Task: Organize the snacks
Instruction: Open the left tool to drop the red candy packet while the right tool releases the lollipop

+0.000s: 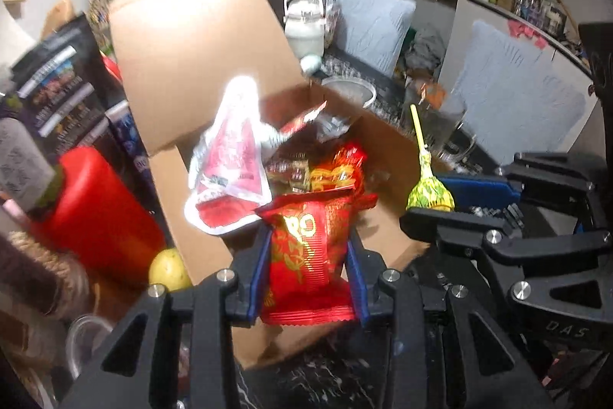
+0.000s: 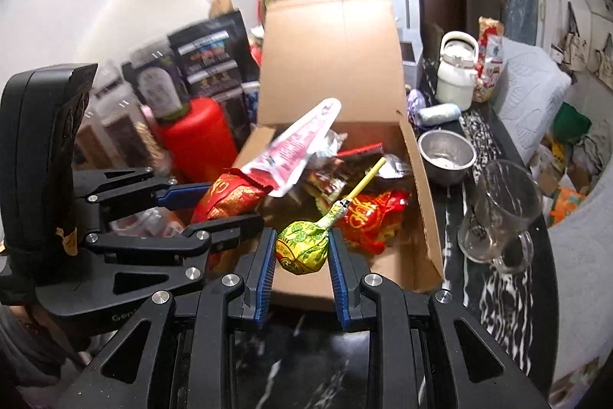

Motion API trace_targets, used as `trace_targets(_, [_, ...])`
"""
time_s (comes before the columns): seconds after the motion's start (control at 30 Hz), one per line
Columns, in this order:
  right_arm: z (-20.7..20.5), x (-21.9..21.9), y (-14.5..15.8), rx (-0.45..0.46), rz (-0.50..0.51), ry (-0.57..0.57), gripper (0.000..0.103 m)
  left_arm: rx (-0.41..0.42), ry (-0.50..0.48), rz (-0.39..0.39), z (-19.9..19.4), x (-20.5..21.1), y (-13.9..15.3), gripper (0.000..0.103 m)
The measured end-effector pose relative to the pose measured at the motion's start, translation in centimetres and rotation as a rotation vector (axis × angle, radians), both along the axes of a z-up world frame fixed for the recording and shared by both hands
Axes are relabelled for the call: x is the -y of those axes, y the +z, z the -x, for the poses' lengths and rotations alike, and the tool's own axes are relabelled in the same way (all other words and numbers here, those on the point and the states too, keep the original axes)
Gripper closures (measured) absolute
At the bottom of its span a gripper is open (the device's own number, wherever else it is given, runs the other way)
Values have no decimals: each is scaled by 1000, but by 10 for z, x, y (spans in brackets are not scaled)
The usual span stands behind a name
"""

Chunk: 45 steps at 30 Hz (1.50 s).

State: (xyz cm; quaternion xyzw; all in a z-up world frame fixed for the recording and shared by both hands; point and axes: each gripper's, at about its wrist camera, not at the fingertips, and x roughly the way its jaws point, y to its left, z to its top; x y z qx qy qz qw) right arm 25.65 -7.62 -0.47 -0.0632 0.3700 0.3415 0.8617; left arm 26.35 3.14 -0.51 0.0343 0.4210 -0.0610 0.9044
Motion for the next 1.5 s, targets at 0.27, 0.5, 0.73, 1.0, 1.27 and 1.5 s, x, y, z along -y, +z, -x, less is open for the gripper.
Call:
trace_targets(0.27, [-33,-8,-39,-73,84,13,77,-80,3,-46,-25,2,-28,67])
trace_targets(0.5, [-44,-10,-55,-109,132,10,76,-130,17,-81,-32,11,-39,67])
trace_targets(0.73, [-50,-13,-67,-142,171,5,76,-178,14,-84,-34,16,-58,67])
trace_targets(1.0, [-57,-15,-75,-171,201,2,76,-192,25,-90,-35,19,-62,67])
trace_targets(1.27, [-59,-14,-75,-183,209,-20,76,-200,39,-108,-39,24,-63,67])
trace_targets(1.5, [-59,-4,-66,-180,203,-70,53,-216,78,-120,-39,23,-57,58])
